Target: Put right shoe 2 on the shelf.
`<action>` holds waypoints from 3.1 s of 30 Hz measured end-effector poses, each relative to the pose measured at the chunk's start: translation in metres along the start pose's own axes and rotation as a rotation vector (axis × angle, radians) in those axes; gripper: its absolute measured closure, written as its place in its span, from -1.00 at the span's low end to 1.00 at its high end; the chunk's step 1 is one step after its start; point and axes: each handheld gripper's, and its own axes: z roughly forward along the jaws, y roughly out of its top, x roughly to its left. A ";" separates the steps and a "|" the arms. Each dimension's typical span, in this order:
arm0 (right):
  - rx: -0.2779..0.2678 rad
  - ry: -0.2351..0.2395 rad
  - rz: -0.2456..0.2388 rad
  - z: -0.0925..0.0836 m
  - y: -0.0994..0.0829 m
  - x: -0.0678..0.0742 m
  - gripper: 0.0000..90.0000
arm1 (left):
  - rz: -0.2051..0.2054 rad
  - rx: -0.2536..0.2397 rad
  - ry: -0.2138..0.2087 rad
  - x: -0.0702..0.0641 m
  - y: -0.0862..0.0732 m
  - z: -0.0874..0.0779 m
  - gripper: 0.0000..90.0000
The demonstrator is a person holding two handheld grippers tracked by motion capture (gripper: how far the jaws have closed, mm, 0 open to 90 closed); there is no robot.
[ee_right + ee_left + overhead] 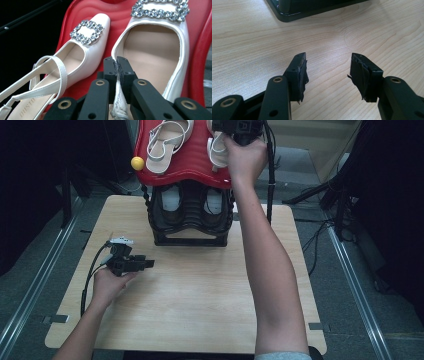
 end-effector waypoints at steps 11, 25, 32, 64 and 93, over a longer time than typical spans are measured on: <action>-0.013 0.020 0.005 0.001 -0.002 0.000 0.83 | 0.002 0.003 0.001 0.000 0.000 0.000 0.06; -0.026 0.024 -0.040 -0.007 0.002 -0.003 0.41 | -0.001 0.002 0.003 0.000 0.000 0.000 0.06; -0.034 0.012 -0.069 -0.017 0.002 -0.008 0.33 | 0.003 0.006 0.003 0.000 0.000 0.001 0.06; -0.078 -0.023 -0.079 -0.047 -0.012 -0.046 0.17 | 0.016 -0.005 0.010 -0.002 0.000 0.000 0.06; -0.038 -0.077 -0.042 -0.059 -0.055 -0.101 0.17 | 0.018 0.000 0.016 -0.002 0.000 0.001 0.05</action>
